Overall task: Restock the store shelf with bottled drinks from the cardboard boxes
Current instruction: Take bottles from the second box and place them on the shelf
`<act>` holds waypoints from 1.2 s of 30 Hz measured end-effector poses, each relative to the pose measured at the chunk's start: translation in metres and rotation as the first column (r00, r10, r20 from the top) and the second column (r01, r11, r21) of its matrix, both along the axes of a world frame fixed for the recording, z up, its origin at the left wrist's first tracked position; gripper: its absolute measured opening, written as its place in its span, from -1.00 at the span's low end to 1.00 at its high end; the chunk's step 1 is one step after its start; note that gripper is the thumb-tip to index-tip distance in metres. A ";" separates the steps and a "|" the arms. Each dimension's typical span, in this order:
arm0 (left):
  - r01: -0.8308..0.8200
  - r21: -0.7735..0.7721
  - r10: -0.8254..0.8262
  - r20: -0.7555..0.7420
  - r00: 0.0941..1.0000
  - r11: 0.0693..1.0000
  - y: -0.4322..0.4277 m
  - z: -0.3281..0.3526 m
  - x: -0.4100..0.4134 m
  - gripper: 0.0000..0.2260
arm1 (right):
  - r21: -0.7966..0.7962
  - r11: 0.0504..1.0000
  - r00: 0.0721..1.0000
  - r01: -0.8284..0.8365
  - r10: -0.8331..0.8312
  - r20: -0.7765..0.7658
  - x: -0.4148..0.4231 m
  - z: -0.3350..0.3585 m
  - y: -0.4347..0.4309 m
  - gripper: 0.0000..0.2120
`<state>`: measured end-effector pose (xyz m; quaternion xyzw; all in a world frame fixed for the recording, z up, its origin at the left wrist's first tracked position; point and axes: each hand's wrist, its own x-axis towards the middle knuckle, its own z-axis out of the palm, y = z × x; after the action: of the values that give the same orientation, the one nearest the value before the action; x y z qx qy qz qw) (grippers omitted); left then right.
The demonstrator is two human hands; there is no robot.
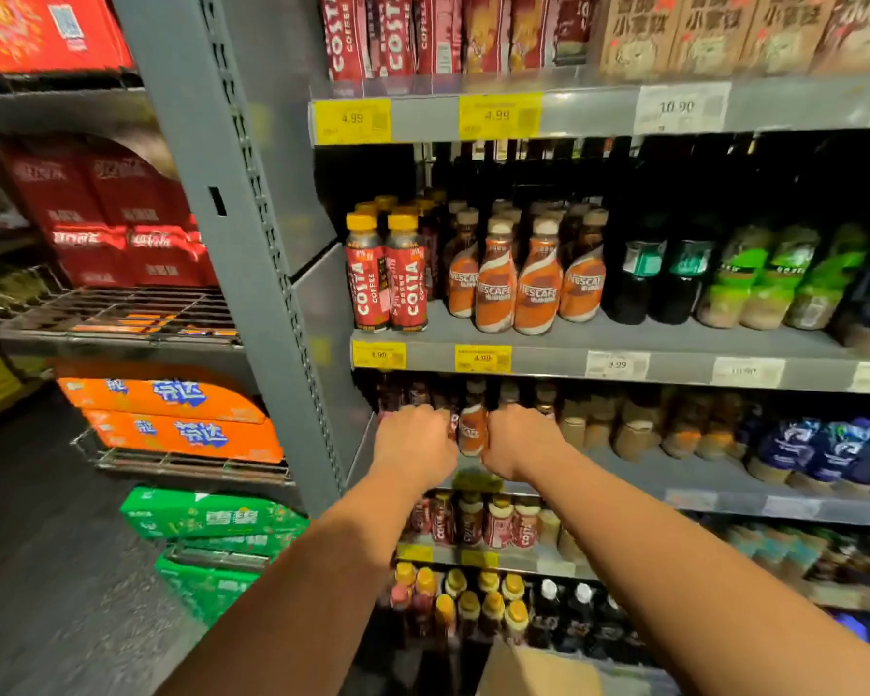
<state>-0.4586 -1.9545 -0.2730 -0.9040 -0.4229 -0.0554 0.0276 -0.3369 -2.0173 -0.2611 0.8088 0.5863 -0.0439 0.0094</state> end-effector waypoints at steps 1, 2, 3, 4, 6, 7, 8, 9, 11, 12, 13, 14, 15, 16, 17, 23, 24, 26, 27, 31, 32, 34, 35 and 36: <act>0.004 -0.023 -0.004 -0.002 1.000 1.000 -0.007 -0.007 -0.001 -0.77 | -0.030 1.000 1.000 0.007 -0.007 -0.009 -0.001 -0.007 -0.010 -0.69; 0.013 -0.042 -0.013 -0.011 1.000 0.999 -0.015 -0.014 -0.001 -0.78 | -0.069 0.997 1.000 0.021 -0.023 -0.019 -0.002 -0.013 -0.022 -0.70; 0.026 -0.055 -0.027 -0.025 0.999 0.998 -0.024 -0.020 -0.001 -0.79 | -0.104 0.994 0.999 0.042 -0.045 -0.027 -0.003 -0.019 -0.033 -0.71; 0.045 -0.066 -0.047 -0.038 0.998 0.997 -0.032 -0.026 0.000 -0.80 | -0.126 0.990 0.997 0.065 -0.070 -0.031 -0.003 -0.025 -0.045 -0.72; 0.092 -0.094 -0.098 -0.058 0.994 0.991 -0.048 -0.035 0.003 -0.82 | -0.140 0.984 0.993 0.114 -0.118 -0.021 -0.003 -0.033 -0.065 -0.71; 0.122 -0.104 -0.129 -0.065 0.989 0.987 -0.055 -0.039 0.005 -0.83 | -0.138 0.981 0.990 0.140 -0.143 -0.013 -0.004 -0.036 -0.075 -0.70; 0.154 -0.109 -0.162 -0.068 0.985 0.982 -0.062 -0.043 0.006 -0.84 | -0.133 0.977 0.985 0.166 -0.169 -0.013 -0.005 -0.038 -0.085 -0.69; 0.181 -0.115 -0.189 -0.061 0.980 0.977 -0.070 -0.047 0.006 -0.83 | -0.127 0.972 0.980 0.196 -0.200 -0.020 -0.007 -0.040 -0.094 -0.68; 0.222 -0.138 -0.229 -0.038 0.973 0.965 -0.085 -0.054 0.002 -0.80 | -0.125 0.958 0.963 0.259 -0.266 -0.042 -0.014 -0.044 -0.113 -0.67; 0.239 -0.148 -0.248 -0.040 0.968 0.960 -0.094 -0.058 -0.002 -0.78 | -0.139 0.950 0.956 0.279 -0.288 -0.050 -0.021 -0.047 -0.122 -0.67; 0.255 -0.157 -0.266 -0.054 0.962 0.954 -0.103 -0.063 -0.007 -0.77 | -0.157 0.944 0.952 0.290 -0.302 -0.054 -0.029 -0.053 -0.132 -0.67; 0.269 -0.167 -0.284 -0.070 0.956 0.948 -0.112 -0.070 -0.012 -0.76 | -0.176 0.939 0.949 0.297 -0.310 -0.053 -0.037 -0.060 -0.140 -0.69; 0.283 -0.179 -0.301 -0.081 0.950 0.942 -0.120 -0.076 -0.018 -0.76 | -0.196 0.933 0.948 0.301 -0.316 -0.047 -0.045 -0.069 -0.149 -0.71; 0.298 -0.191 -0.318 -0.085 0.944 0.935 -0.128 -0.083 -0.023 -0.76 | -0.215 0.927 0.946 0.306 -0.322 -0.044 -0.053 -0.078 -0.157 -0.73; 0.314 -0.199 -0.335 -0.086 0.938 0.929 -0.135 -0.090 -0.027 -0.76 | -0.230 0.921 0.942 0.314 -0.333 -0.048 -0.060 -0.088 -0.165 -0.74; 0.338 -0.310 -0.392 -0.129 0.911 0.889 -0.166 -0.135 -0.044 -0.79 | -0.312 0.879 0.909 0.361 -0.406 -0.092 -0.076 -0.135 -0.207 -0.69; 0.335 -0.326 -0.395 -0.137 0.908 0.884 -0.170 -0.144 -0.043 -0.79 | -0.323 0.873 0.905 0.366 -0.414 -0.094 -0.073 -0.142 -0.211 -0.69; 0.322 -0.353 -0.400 -0.175 0.900 0.879 -0.176 -0.161 -0.038 -0.77 | -0.360 0.859 0.901 0.364 -0.423 -0.100 -0.067 -0.157 -0.216 -0.67; 0.315 -0.361 -0.401 -0.193 0.895 0.878 -0.178 -0.169 -0.033 -0.75 | -0.378 0.854 0.900 0.358 -0.423 -0.102 -0.062 -0.165 -0.218 -0.67; 0.286 -0.390 -0.387 -0.209 0.898 0.875 -0.183 -0.201 -0.014 -0.77 | -0.449 0.836 0.900 0.317 -0.414 -0.135 -0.041 -0.200 -0.221 -0.67; 0.269 -0.406 -0.381 -0.225 0.897 0.873 -0.184 -0.210 -0.010 -0.77 | -0.473 0.828 0.897 0.302 -0.414 -0.153 -0.035 -0.209 -0.220 -0.68; 0.210 -0.449 -0.349 -0.254 0.902 0.869 -0.186 -0.228 -0.002 -0.78 | -0.528 0.809 0.893 0.259 -0.409 -0.187 -0.022 -0.228 -0.220 -0.75; 0.175 -0.469 -0.327 -0.264 0.908 0.866 -0.186 -0.239 0.002 -0.78 | -0.547 0.802 0.893 0.239 -0.403 -0.200 -0.016 -0.239 -0.220 -0.79; 0.140 -0.496 -0.302 -0.264 0.916 0.857 -0.186 -0.252 0.006 -0.77 | -0.559 0.797 0.890 0.227 -0.403 -0.213 -0.010 -0.253 -0.222 -0.81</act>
<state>-0.4526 -2.1408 -0.5250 -0.9229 -0.3047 0.1988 -0.1264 -0.3472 -2.2390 -0.5145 0.8445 0.4008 -0.3327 0.1244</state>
